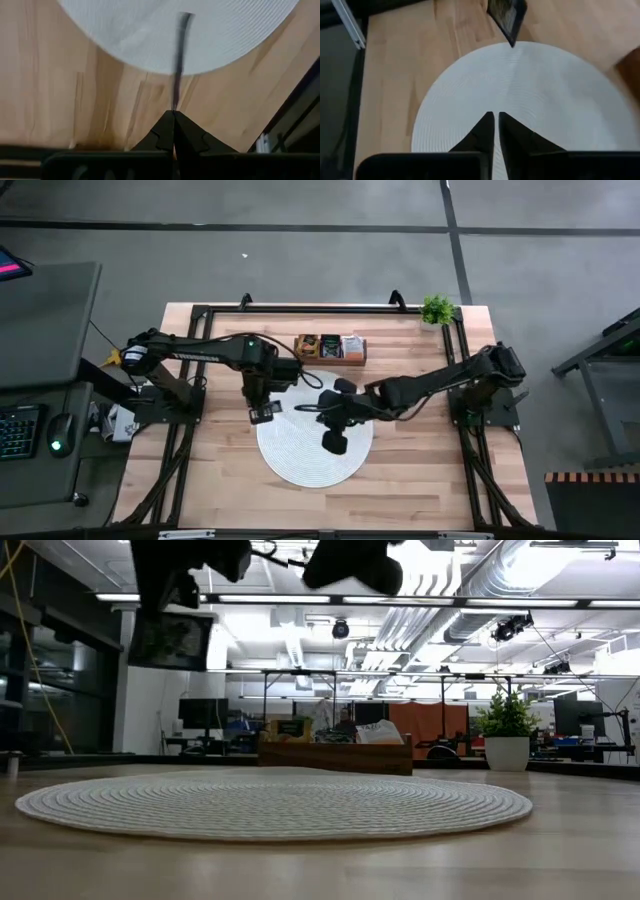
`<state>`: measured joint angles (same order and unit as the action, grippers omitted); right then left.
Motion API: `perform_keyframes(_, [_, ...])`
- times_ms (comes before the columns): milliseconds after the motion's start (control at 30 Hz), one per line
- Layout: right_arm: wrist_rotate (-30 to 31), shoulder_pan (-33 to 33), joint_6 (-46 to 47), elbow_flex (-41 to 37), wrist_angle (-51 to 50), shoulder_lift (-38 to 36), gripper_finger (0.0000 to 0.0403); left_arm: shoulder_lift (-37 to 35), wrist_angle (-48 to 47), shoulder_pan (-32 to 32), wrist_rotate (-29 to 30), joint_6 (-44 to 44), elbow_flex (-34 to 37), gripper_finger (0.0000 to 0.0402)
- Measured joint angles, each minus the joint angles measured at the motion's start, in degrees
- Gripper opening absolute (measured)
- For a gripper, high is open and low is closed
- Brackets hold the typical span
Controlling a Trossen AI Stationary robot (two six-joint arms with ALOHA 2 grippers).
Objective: Pick & Place Tea
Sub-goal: Put the black tea bag into the middle section of the wooden organizer
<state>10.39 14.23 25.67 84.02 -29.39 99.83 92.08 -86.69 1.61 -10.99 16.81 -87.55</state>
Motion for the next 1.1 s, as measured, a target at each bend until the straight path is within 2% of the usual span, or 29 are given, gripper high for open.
perform_keyframes(133, [-3.24,-0.26,2.03,-7.6,13.98,0.0,0.0059,0.13,-3.87,0.03,0.95,-1.48,-1.24,0.0])
perform_keyframes(267, [-7.66,-0.99,4.33,-14.86,27.13,0.0,0.0105,0.14,-3.41,0.9,0.27,-2.78,-5.84,0.0])
perform_keyframes(400, [-7.64,-1.47,5.96,-19.61,34.5,0.0,0.014,1.49,-3.58,2.25,2.36,-2.86,-11.23,0.0])
perform_keyframes(600, [-6.96,-1.58,2.28,-18.95,35.68,0.0,0.0154,2.97,-3.51,3.01,1.62,-1.71,-14.03,0.0])
perform_keyframes(800, [-4.79,-3.1,0.09,-15.57,31.73,-0.09,0.0154,5.53,-3.69,6.09,0.8,-1.57,-13.97,0.0])
perform_keyframes(1100, [-5.97,-5.9,-1.62,-13.36,32.33,-0.85,0.0154,7.19,-2.98,8.74,1.07,0.44,-13.77,0.0])
